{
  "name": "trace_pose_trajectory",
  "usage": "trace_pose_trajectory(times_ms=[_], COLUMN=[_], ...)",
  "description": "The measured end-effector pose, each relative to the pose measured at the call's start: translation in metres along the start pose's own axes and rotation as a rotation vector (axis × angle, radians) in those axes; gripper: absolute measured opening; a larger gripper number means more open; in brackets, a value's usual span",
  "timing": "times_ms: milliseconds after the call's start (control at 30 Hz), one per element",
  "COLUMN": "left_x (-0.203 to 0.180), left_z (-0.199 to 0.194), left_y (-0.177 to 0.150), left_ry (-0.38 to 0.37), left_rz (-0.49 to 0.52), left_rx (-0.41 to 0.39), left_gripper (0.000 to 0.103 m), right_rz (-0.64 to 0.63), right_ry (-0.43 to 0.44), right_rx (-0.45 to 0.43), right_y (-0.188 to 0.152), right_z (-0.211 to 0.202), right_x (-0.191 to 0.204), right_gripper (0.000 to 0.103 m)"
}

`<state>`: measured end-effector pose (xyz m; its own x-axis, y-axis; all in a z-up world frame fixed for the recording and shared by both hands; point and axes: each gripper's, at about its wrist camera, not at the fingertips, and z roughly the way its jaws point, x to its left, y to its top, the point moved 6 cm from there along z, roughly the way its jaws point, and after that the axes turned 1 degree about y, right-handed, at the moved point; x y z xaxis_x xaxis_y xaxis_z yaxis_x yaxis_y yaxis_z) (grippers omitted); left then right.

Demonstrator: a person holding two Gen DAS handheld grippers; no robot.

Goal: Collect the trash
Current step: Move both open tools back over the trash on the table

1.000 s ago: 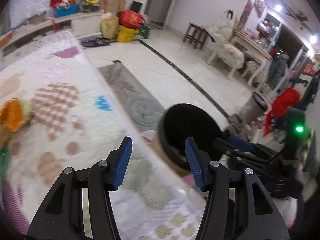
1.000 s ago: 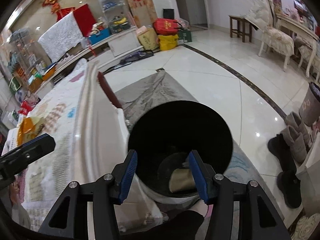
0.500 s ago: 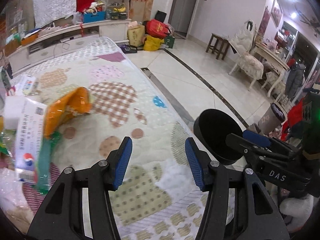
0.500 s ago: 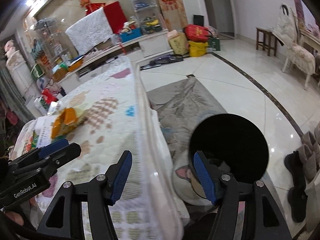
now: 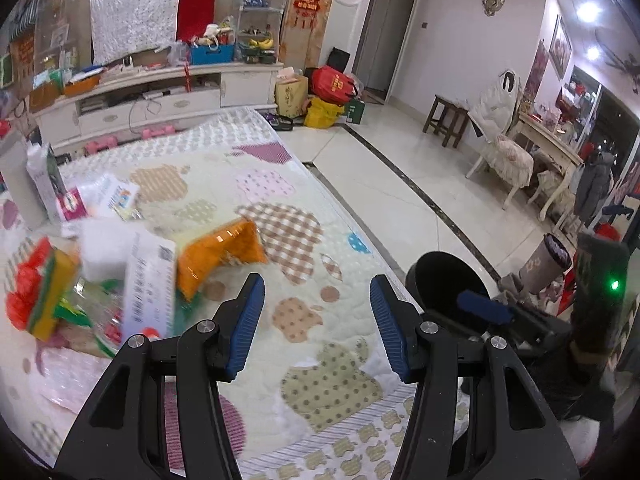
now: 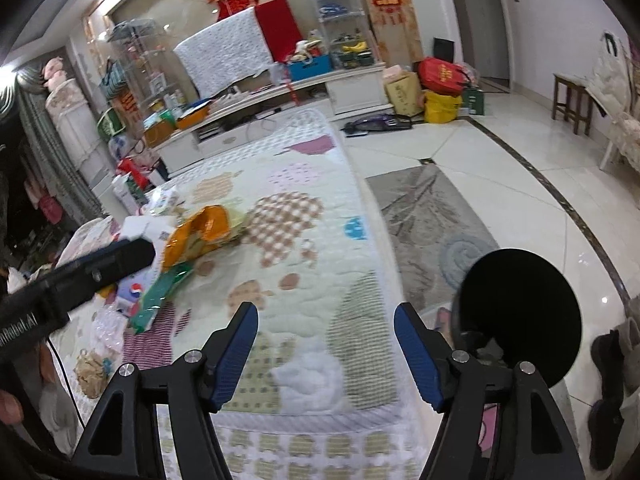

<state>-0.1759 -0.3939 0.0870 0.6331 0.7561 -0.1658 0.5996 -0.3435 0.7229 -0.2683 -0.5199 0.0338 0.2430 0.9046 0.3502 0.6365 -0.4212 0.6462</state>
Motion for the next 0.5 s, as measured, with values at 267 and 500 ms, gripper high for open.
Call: trace_pose_trajectory(times_ms=[267,500], left_x=[0.029,0.082], left_z=[-0.042,-0.076], left_y=[0.015,-0.005], left_ry=[-0.009,0.045], left_rz=[-0.023,-0.080], left_rx=[-0.035,-0.013], left_gripper=[0.054,0.054], right_rz=[-0.036,-0.075], right_ry=[0.067,0.110], right_rx=[0.014,0.056], right_y=[-0.004,-0.012], right_z=[0.006,0.024], right_x=[0.030,0.059], right_gripper=[0.068,0.068])
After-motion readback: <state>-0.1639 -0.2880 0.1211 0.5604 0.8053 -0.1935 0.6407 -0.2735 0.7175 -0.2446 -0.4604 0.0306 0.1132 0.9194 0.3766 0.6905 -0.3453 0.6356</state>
